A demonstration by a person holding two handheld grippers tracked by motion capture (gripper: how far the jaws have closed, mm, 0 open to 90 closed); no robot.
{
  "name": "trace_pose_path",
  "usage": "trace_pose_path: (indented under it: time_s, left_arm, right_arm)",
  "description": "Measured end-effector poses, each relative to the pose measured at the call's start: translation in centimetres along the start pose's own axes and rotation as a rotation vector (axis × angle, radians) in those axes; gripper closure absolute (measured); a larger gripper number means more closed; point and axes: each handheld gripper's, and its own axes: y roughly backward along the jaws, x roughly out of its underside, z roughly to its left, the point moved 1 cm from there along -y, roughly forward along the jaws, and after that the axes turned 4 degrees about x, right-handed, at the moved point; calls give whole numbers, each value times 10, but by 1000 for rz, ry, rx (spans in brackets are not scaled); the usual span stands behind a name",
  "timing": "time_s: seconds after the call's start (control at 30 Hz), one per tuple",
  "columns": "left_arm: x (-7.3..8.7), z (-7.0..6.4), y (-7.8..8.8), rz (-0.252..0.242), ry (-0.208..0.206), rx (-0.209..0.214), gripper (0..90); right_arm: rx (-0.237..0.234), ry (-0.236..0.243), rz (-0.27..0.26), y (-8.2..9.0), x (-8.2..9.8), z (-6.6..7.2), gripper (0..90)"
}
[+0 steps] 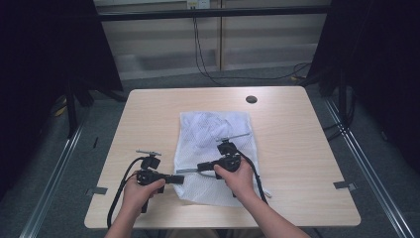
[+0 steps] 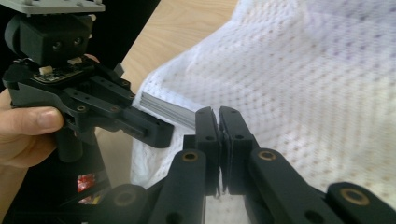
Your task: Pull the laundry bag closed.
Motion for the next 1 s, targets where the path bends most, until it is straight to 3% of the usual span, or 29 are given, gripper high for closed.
trace_pose_path:
  time_s: [0.13, 1.0]
  left_arm:
    - [0, -1, 1, 0, -5, 5, 880]
    - [0, 0, 2, -5, 3, -5, 880]
  right_arm:
    - [-8, -18, -4, 3, 1, -3, 871]
    - [-17, -19, -2, 7, 4, -8, 871]
